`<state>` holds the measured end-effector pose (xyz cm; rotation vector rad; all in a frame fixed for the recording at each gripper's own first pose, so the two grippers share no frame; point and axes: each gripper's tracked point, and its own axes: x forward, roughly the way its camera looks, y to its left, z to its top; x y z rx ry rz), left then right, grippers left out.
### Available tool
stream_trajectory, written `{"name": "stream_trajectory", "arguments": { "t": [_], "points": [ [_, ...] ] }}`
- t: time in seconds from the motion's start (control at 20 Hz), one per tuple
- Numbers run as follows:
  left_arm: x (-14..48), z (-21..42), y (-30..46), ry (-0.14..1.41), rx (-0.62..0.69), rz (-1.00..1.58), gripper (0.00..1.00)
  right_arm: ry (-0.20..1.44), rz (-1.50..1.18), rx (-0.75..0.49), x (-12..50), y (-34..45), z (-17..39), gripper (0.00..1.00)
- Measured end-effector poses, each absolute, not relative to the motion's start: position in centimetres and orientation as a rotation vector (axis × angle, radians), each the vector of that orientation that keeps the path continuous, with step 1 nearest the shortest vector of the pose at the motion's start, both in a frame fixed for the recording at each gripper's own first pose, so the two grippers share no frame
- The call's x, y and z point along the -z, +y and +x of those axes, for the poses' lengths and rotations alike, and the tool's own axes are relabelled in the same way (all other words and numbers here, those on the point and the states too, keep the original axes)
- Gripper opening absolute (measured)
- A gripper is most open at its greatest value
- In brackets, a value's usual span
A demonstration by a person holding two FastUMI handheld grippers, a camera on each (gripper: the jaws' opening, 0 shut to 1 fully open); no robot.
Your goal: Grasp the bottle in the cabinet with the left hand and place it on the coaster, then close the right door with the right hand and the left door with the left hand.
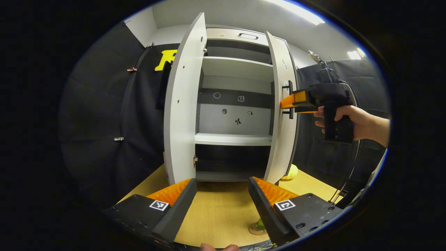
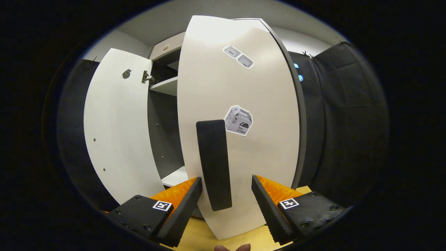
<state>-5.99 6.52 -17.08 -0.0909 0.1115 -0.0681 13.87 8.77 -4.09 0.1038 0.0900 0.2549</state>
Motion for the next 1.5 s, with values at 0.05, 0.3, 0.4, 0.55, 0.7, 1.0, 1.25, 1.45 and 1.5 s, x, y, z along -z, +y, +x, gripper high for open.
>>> {"name": "stream_trajectory", "arguments": {
  "t": [0.05,0.3,0.4,0.55,0.7,1.0,1.25,1.45,1.5],
  "points": [
    [17.1,-6.2,6.7,0.111,0.062,-0.09,0.95,0.09,0.102,-0.255,4.1,9.0,14.3,0.96],
    [17.5,-6.6,7.5,0.118,0.046,-0.107,0.95,0.075,0.064,-0.242,4.1,10.3,16.6,0.95],
    [17.4,-6.8,8.1,0.117,0.026,-0.109,0.95,0.067,0.056,-0.236,4.1,10.7,17.6,0.95],
    [16.9,-7.0,9.1,0.107,-0.009,-0.102,0.95,0.056,0.029,-0.22,3.9,11.7,18.9,0.95],
    [16.2,-7.3,10.2,0.098,-0.031,-0.107,0.95,0.054,0.018,-0.203,3.9,11.9,20.2,0.95],
    [14.4,-7.5,12.2,0.112,-0.056,-0.154,0.94,0.07,0.018,-0.185,4.0,12.1,21.7,0.95],
    [12.2,-6.1,17.0,0.111,-0.125,-0.111,0.95,0.055,-0.019,-0.184,3.6,12.1,18.8,0.96],
    [9.9,-4.9,20.6,0.077,-0.169,-0.084,0.95,0.046,-0.049,-0.242,2.7,12.3,14.0,0.96],
    [9.3,-4.5,21.6,0.07,-0.183,-0.078,0.95,0.043,-0.056,-0.256,2.5,12.5,12.7,0.96]
  ]
}}
